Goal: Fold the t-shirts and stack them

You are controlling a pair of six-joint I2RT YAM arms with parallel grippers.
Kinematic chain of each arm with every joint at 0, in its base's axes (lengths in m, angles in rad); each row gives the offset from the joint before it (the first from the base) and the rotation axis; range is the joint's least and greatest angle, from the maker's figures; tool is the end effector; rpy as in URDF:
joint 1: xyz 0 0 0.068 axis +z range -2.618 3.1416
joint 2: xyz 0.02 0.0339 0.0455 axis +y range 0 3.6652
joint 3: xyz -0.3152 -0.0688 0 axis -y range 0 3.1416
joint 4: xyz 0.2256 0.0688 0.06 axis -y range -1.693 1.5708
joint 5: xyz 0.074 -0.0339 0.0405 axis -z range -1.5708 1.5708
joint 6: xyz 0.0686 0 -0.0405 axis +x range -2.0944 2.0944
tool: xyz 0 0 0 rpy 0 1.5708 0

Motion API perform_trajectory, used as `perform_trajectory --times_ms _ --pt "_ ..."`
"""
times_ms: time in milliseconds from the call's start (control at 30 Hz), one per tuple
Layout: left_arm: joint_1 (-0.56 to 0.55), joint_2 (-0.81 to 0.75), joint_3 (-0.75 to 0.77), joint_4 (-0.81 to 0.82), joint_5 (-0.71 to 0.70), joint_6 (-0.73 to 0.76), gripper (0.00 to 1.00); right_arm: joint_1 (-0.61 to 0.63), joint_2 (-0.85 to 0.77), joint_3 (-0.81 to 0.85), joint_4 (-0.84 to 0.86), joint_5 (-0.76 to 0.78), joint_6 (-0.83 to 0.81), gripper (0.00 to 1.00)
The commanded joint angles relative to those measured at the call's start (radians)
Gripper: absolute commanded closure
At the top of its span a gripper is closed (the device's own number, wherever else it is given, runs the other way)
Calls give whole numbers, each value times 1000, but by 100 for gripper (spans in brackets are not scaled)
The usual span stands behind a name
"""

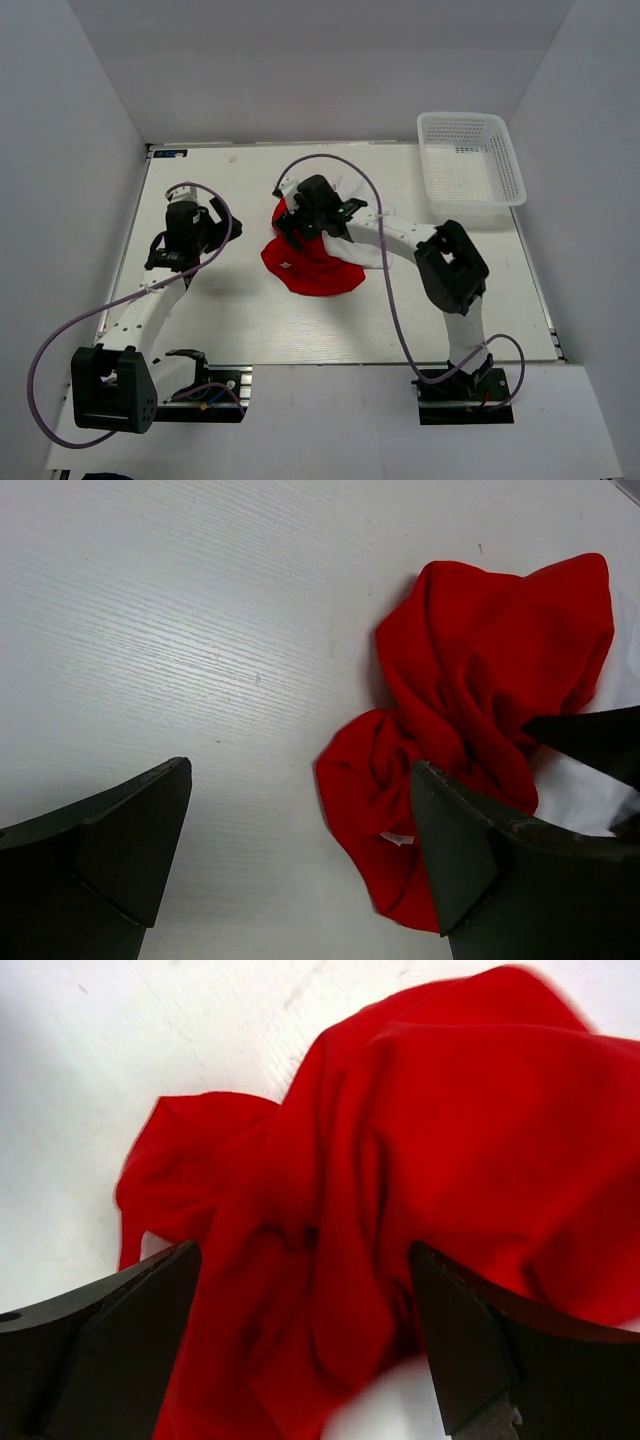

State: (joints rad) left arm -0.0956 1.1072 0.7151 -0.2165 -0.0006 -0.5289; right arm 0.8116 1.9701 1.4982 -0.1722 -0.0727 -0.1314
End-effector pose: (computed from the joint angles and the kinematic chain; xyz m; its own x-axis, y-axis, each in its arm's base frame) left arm 0.2264 -0.0217 0.2831 -0.5393 -0.4552 -0.7085 -0.2052 0.8870 -0.4137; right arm 0.3300 0.3550 0.2693 -0.3097 -0.5163 -0.7985 -0.8110 0.5818 -0.0615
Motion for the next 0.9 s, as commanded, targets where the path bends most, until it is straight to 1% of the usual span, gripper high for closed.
perform_trajectory --times_ms 0,33,133,200,267,333,367,400,433,467,500,533,567,600,633,667,700,733,767,833,867 --pt "-3 -35 29 -9 -21 -5 0 31 93 118 -108 65 -33 10" --pt "-3 -35 29 -18 -21 -5 0 35 134 149 -121 132 -30 10" --pt "-3 -44 29 -18 -21 -5 0 47 200 178 -159 211 -22 10" --pt "-3 -44 20 -9 -21 -5 0 52 219 159 -161 203 -31 10" --pt "-3 -44 20 -9 -21 -5 0 61 239 148 -151 144 -33 10" --pt "-3 -35 20 -9 -21 -5 0 72 257 146 -147 82 -27 18" --pt "-3 -35 20 -9 -21 -5 0 81 268 148 -136 35 -17 29" --pt "-3 -26 20 -9 -21 -5 0 83 269 146 -127 1 -11 38" --pt "-3 -26 20 -9 -21 -5 0 86 273 148 -118 -36 -11 52" --pt "6 -26 29 -9 -21 -14 0 90 273 146 -93 -109 -10 67" --pt "7 -26 29 -9 -21 -14 0 95 256 145 -84 -111 -8 93" --pt "7 -26 29 -21 -30 -14 0 101 248 132 -67 -99 -4 100" --pt "7 -36 29 -21 -30 -14 0 100 237 125 -8 -84 6 100" --pt "7 -37 29 -21 -30 -14 0 101 180 117 17 -101 19 100" --pt "7 -65 20 -21 -30 -25 0 86 155 105 42 -125 47 100" --pt "7 -78 20 -21 -30 -25 0 80 130 70 124 -150 73 100" --pt "7 -92 8 -6 -30 -25 0 69 28 54 155 -209 93 100" --pt "7 -105 -6 8 -30 -25 0 52 -2 33 222 -228 99 100" --pt "7 -131 -6 8 -30 -25 0 49 -67 19 279 -243 108 100" --pt "7 -153 -19 17 -30 -34 0 25 -178 17 351 -285 124 100" --pt "7 -162 -19 17 -30 -34 0 15 -203 22 393 -301 148 100"
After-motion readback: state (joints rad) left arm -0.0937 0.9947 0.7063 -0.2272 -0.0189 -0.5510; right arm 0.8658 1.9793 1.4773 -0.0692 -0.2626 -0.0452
